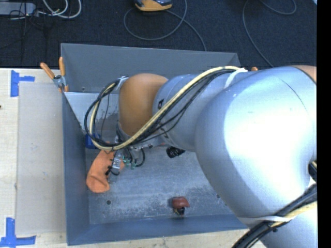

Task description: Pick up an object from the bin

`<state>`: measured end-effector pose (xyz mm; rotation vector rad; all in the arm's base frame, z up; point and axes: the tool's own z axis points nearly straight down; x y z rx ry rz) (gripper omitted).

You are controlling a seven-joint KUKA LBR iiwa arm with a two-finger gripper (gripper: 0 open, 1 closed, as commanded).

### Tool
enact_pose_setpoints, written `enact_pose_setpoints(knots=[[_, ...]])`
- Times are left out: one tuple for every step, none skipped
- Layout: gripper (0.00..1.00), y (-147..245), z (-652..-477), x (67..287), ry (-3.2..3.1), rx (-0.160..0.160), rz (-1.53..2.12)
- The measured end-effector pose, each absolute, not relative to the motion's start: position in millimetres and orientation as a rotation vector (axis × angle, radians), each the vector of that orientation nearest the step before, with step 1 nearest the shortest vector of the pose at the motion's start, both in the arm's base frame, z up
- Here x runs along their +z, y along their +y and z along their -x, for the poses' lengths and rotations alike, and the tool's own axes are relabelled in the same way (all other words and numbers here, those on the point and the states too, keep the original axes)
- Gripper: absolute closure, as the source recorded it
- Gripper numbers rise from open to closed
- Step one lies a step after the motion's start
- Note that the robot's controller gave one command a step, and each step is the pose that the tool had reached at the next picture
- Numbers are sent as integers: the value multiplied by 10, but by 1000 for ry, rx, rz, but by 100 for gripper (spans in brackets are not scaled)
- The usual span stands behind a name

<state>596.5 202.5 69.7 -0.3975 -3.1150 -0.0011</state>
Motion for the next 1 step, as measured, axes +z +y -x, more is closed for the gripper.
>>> enact_pose_setpoints(knots=[[100,1974,-5946,695,-3118,1,362]])
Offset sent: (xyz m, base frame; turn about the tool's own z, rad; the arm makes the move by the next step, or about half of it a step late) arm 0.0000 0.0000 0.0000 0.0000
